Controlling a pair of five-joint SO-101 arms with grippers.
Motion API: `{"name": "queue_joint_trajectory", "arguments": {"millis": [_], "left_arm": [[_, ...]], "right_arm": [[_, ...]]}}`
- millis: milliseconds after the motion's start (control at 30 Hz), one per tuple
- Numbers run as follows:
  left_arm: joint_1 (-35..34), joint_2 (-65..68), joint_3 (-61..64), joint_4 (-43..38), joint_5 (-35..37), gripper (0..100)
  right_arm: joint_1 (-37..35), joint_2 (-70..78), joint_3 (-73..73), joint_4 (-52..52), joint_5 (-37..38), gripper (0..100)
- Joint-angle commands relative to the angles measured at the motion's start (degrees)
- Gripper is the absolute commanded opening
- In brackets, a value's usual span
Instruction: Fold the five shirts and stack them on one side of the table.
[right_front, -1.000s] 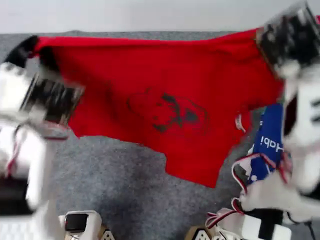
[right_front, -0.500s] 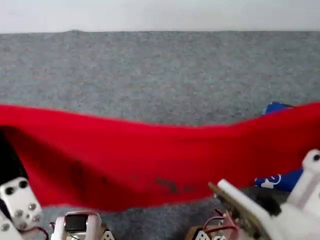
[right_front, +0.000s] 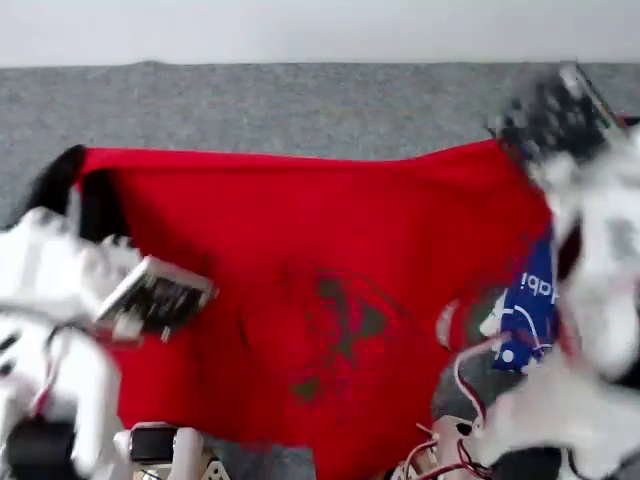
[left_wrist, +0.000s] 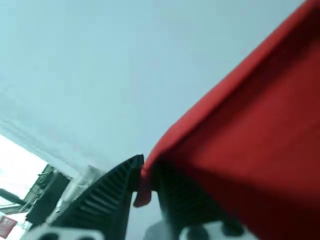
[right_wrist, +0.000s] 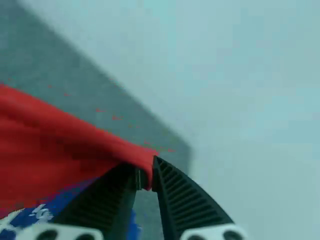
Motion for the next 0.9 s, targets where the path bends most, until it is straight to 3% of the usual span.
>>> {"name": "queue_joint_trajectory", "arguments": {"millis": [0,133,333,633,867], "left_arm": [[-0.4,3.0,13.6,-16.6,-2.2,0],[-0.4,10.7,23.0,-33.5,-3.5,0],[-2.5,29.7,18.9,-45.4,-3.5,0],[-6.4,57.2,-4.2,-47.6,-3.4,0],[-6.1,71.6,-18.7,-47.6,-3.4,0]], "right_arm": [[-4.2,-0.9,16.8,-9.9,0.4,1.1],[-6.3,-0.9,31.9,-26.2,0.4,1.1],[-8.0,-0.9,46.7,-47.7,0.1,1.1],[-9.6,7.6,47.3,-68.4,0.4,1.0],[-9.9,22.5,32.4,-71.9,2.8,1.0]]}}
